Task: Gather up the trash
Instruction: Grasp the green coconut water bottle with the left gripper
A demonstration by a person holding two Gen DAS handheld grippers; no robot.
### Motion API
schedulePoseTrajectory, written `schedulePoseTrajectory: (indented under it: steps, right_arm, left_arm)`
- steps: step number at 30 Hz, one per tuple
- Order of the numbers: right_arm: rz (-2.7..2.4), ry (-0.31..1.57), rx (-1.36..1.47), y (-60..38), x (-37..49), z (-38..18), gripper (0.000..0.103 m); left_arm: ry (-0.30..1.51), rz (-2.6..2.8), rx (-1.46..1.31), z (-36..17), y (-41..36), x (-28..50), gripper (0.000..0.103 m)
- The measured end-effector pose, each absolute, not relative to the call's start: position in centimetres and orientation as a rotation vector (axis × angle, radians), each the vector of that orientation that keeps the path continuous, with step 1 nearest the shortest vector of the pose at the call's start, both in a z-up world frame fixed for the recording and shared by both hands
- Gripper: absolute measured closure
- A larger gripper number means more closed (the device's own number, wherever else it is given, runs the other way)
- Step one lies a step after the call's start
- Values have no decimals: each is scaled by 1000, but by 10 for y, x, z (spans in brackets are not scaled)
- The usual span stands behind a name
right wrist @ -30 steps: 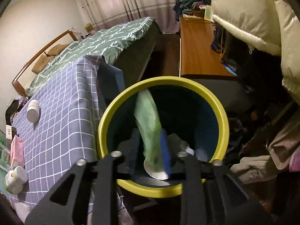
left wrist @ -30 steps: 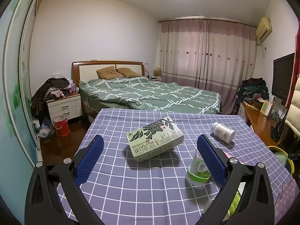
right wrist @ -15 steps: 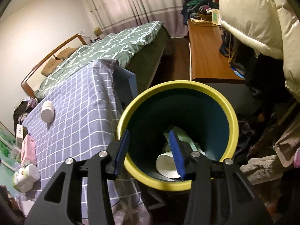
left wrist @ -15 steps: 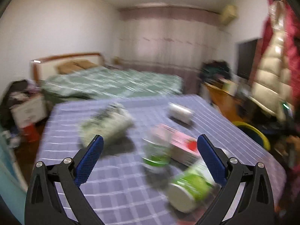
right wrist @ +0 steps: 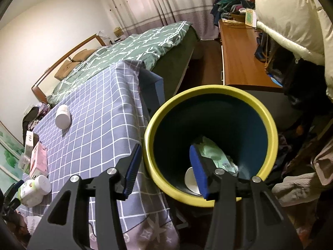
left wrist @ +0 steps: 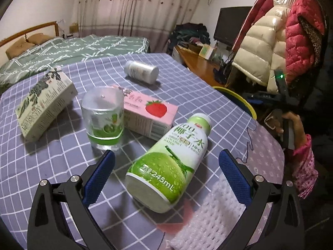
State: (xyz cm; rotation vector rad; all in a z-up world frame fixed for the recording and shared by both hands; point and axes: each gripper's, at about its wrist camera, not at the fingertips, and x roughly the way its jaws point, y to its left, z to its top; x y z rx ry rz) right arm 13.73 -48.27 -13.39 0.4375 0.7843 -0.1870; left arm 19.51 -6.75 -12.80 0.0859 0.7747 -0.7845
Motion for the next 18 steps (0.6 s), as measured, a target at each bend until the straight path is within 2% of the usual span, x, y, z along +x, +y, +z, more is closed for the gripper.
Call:
schedulePoseTrajectory:
  steps: [6, 11, 18]
  right_arm:
    - [-171, 795, 438, -480, 140, -138, 57]
    - [-169, 798, 442, -482, 139, -138, 56]
    - [-151, 805, 438, -479, 143, -139, 56]
  left_arm:
    - [786, -842, 123, -131, -78, 188, 7]
    - [805, -934, 156, -131, -88, 180, 20]
    - [861, -919, 234, -122, -107, 193, 21]
